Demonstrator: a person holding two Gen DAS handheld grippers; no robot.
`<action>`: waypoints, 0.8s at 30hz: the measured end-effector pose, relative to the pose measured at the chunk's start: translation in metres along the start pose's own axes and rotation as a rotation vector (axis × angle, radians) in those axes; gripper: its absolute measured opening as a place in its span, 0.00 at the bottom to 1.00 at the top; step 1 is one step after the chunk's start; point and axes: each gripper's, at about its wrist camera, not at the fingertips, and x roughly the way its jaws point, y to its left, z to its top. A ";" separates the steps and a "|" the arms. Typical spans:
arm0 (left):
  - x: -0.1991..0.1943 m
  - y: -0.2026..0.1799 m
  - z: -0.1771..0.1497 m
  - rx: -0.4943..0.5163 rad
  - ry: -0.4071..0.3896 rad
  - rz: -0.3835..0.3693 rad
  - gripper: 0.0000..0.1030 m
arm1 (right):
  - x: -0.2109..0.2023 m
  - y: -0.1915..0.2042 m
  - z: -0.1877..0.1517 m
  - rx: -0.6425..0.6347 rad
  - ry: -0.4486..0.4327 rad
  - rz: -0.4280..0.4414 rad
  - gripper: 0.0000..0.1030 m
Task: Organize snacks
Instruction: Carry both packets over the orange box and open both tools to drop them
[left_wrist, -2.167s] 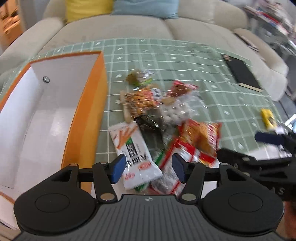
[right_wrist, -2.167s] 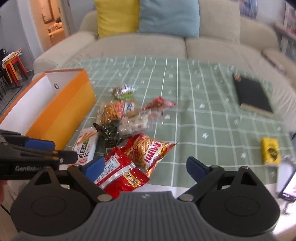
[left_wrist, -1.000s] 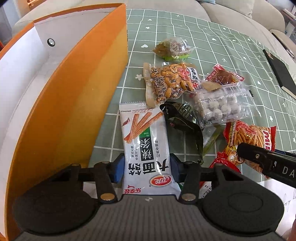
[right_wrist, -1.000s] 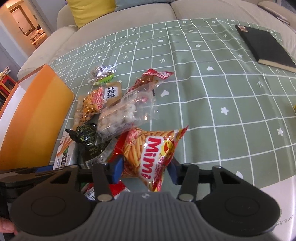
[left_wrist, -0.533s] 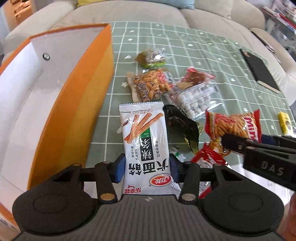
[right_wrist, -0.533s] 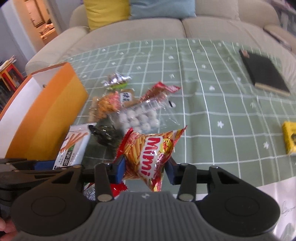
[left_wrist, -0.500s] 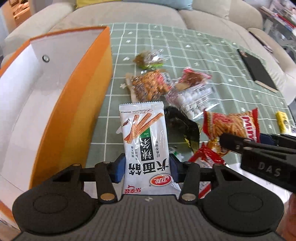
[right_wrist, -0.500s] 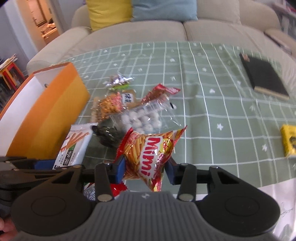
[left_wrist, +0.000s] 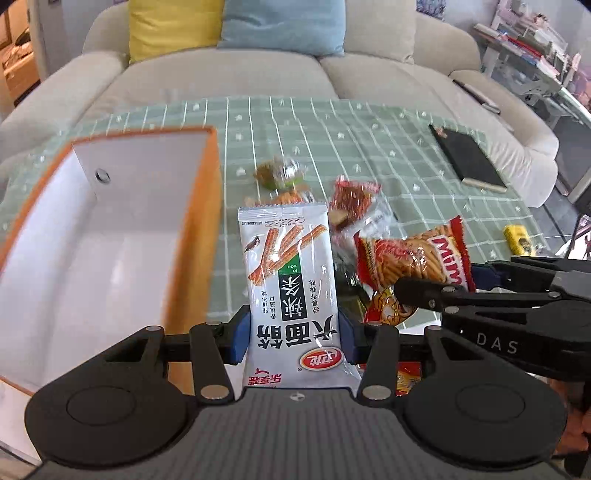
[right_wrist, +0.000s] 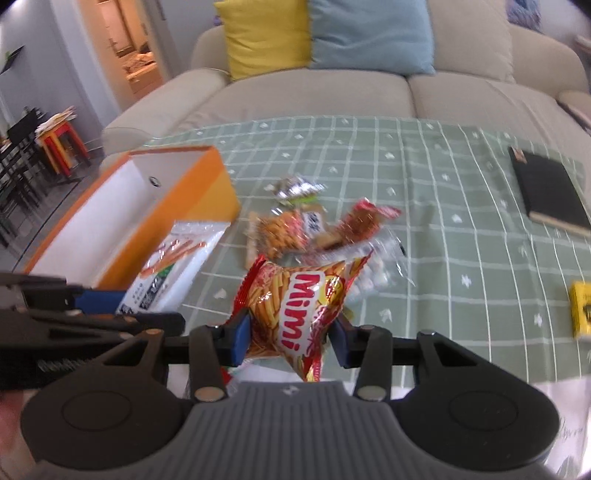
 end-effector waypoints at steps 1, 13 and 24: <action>-0.006 0.005 0.006 0.007 -0.005 -0.003 0.52 | -0.003 0.004 0.005 -0.013 -0.006 0.012 0.41; -0.015 0.080 0.037 0.129 0.042 0.186 0.53 | -0.004 0.089 0.059 -0.256 -0.019 0.249 0.41; 0.033 0.146 0.006 -0.029 0.233 0.212 0.53 | 0.057 0.159 0.082 -0.537 0.134 0.373 0.42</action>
